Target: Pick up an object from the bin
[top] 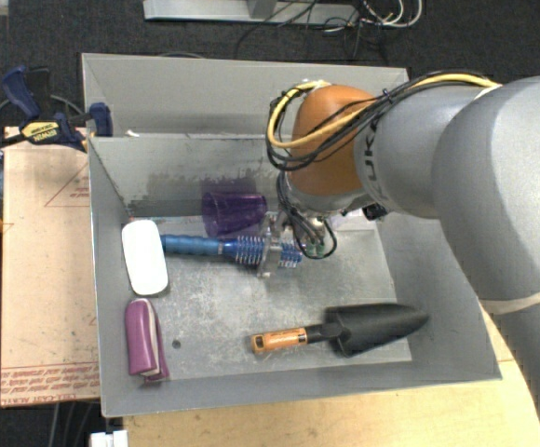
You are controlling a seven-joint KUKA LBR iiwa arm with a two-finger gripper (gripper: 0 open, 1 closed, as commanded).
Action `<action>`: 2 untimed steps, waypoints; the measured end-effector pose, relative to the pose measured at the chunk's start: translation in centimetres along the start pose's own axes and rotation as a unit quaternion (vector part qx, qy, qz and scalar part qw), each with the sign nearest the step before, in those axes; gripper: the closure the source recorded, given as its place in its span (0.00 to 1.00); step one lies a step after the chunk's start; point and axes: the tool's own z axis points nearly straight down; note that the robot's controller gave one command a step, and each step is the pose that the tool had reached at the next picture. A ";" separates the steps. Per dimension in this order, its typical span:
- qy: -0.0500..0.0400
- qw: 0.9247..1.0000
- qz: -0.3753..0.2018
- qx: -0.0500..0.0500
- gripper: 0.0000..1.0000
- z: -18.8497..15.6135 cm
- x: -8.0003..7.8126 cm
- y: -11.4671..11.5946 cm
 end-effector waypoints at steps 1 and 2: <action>-0.002 0.972 -0.236 0.000 1.00 -4.2 2.9 1.5; -0.002 0.972 -0.236 0.000 1.00 -4.2 2.9 1.5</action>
Offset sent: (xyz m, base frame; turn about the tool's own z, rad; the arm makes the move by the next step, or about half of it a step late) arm 0.0000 0.0000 0.0000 0.0000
